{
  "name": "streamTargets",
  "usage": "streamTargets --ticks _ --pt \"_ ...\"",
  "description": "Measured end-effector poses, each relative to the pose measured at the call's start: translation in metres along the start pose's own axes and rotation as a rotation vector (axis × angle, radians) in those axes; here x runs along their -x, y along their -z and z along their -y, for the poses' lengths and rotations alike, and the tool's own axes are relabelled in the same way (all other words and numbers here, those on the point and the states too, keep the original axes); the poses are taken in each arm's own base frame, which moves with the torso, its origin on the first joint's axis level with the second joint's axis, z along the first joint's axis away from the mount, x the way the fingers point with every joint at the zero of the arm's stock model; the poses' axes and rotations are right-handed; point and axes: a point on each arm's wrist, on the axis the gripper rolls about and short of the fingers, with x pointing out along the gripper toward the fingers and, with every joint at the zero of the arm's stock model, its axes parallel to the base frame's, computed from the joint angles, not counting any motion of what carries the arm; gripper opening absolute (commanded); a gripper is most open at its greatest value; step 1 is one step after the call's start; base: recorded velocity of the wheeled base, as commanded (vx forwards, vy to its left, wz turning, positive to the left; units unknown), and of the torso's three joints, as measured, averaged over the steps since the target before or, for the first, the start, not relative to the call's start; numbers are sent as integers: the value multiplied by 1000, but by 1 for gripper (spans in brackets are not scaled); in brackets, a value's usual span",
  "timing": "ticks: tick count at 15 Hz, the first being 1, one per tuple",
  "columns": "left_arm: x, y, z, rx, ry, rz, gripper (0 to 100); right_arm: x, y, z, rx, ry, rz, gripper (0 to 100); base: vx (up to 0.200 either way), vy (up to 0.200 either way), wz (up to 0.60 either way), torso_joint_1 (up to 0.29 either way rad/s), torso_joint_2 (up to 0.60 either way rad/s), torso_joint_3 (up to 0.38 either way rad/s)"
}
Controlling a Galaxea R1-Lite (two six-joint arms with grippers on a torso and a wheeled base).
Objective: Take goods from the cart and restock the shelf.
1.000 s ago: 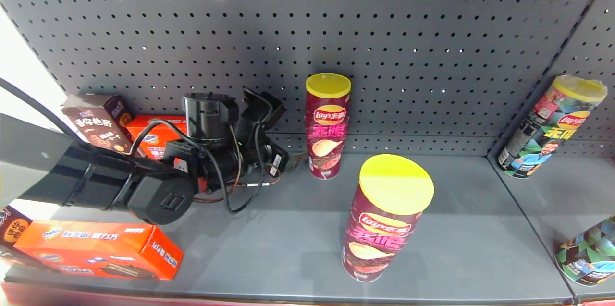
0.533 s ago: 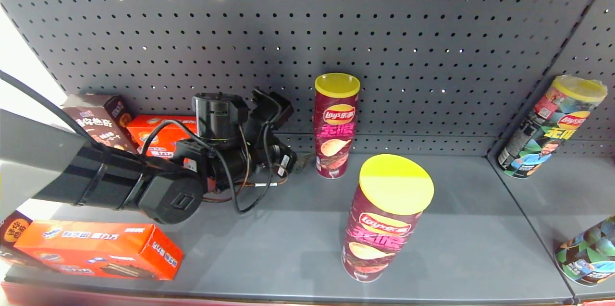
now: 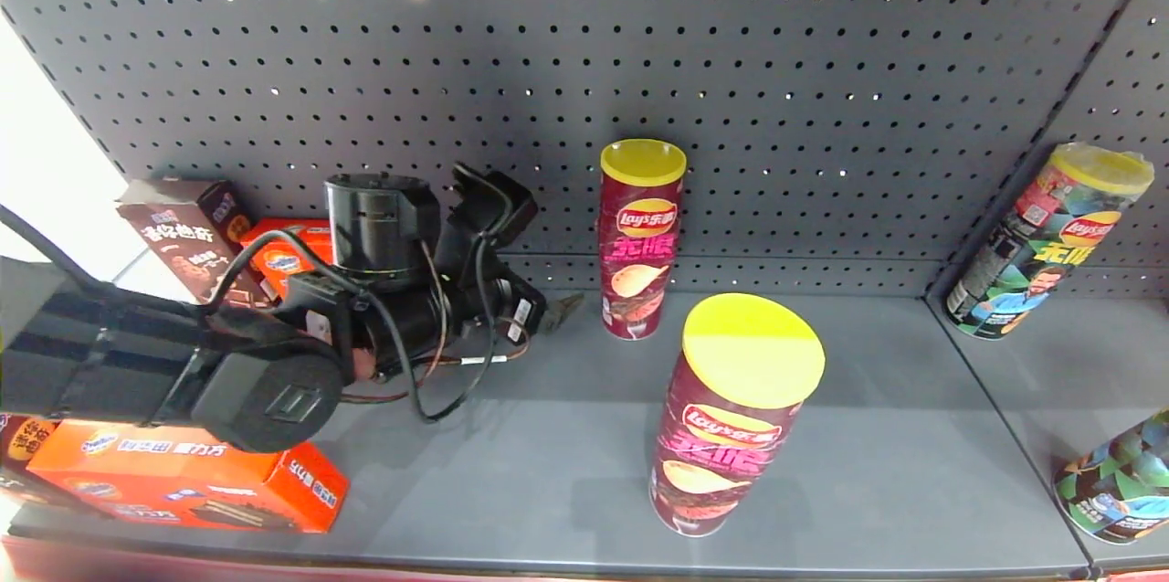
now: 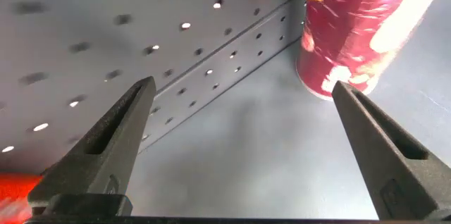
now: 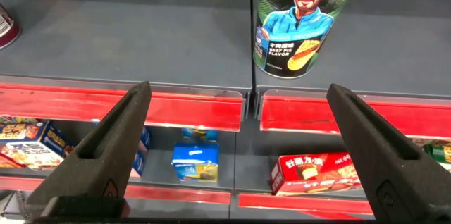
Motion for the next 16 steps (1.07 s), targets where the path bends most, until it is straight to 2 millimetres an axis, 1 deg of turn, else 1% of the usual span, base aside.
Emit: streamTargets --ticks 4,8,11,13,14,15,16 --pt "57 -21 -4 -7 -49 65 100 0 0 0 0 0 0 100 0 0 0 0 0 0" --pt "111 -26 -4 -34 -104 109 100 0 0 0 0 0 0 100 0 0 0 0 0 0" --pt "135 -21 -2 -78 -122 119 100 0 0 0 -1 0 0 100 0 0 0 0 0 0" --pt "143 -12 1 -58 -127 108 100 0 -1 0 -1 0 9 100 0 0 0 0 0 0" --pt "147 -11 1 -44 -133 125 100 0 -4 0 -15 0 29 100 0 0 0 0 0 0" --pt "148 -10 1 -37 -134 126 100 2 -14 0 -43 -4 65 100 0 0 0 0 0 0" --pt "150 -10 1 -27 -134 130 100 5 -30 0 -73 -14 103 100 0 0 0 0 0 0"
